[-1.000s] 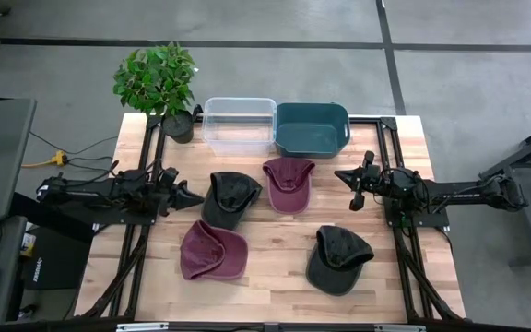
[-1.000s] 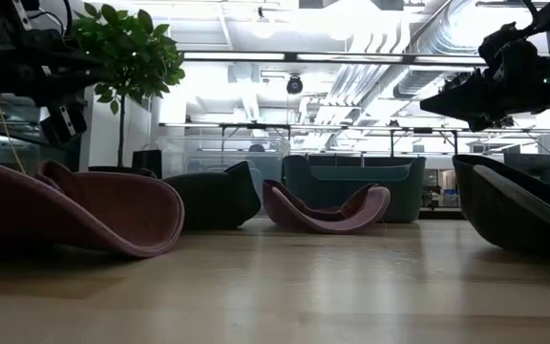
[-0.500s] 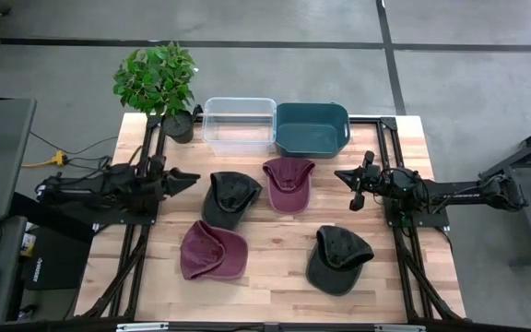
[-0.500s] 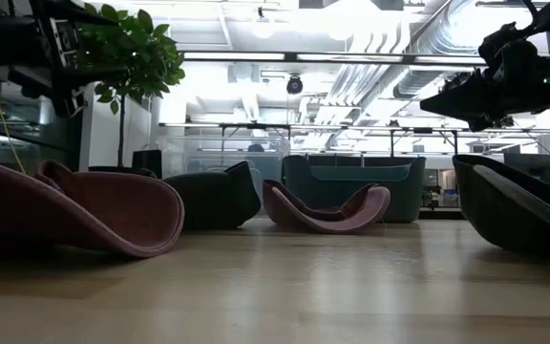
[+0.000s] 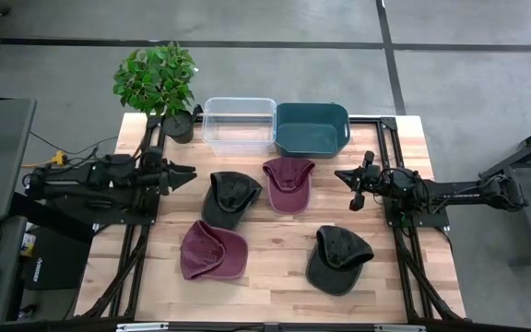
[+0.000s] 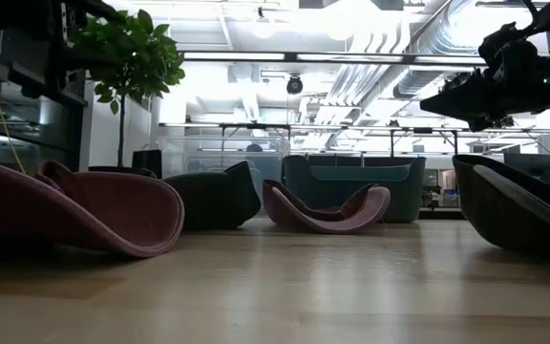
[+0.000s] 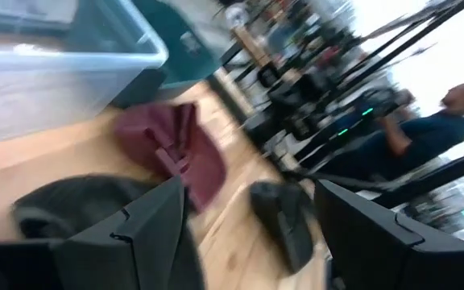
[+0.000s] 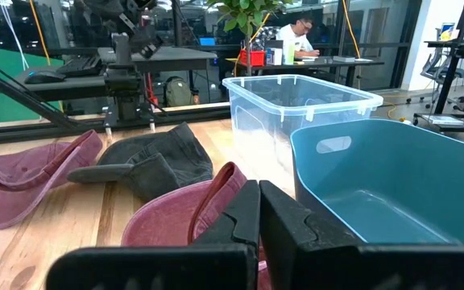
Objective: Pick & Place hat
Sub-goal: Put the top black cap into the transparent bin
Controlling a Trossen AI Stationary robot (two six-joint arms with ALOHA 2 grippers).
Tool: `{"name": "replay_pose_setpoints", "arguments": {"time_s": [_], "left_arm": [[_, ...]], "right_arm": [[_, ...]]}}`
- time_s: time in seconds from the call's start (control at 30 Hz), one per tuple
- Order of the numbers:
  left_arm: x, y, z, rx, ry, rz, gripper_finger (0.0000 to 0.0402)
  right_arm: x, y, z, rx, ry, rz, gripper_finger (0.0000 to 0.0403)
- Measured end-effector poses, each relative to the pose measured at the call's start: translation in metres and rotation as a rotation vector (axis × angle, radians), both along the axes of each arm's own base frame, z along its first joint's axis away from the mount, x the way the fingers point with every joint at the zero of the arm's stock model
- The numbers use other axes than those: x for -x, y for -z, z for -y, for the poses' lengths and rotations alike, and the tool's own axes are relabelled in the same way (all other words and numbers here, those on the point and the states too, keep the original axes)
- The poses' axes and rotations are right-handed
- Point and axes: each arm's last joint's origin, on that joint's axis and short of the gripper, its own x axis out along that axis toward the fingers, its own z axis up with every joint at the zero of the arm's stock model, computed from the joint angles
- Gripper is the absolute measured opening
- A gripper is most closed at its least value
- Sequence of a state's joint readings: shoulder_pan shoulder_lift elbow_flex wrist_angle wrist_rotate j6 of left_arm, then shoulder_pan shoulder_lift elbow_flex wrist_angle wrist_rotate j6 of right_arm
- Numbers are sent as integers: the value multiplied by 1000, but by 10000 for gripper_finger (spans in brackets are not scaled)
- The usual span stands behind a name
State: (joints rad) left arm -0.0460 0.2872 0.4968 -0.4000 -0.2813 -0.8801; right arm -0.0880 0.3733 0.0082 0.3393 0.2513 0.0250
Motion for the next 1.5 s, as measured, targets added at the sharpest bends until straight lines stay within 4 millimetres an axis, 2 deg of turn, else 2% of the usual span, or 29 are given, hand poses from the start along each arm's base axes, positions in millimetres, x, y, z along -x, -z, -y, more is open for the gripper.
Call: {"name": "replay_pose_setpoints", "arguments": {"time_s": [0.47,0.77,0.93,1.1,1.5], "left_arm": [[-41,-52,2,11,-12,-365,264],[-51,-74,-2,133,-102,-566,264],[-56,-69,-12,247,-174,-689,264],[-69,-57,-22,347,-152,-805,264],[-102,-31,-32,343,-110,-978,264]], "right_arm": [[0,0,0,0,0,0,0],[0,0,0,0,0,0,0],[0,0,0,0,1,0,0],[0,0,0,0,0,0,0],[0,0,0,0,0,0,0]]}}
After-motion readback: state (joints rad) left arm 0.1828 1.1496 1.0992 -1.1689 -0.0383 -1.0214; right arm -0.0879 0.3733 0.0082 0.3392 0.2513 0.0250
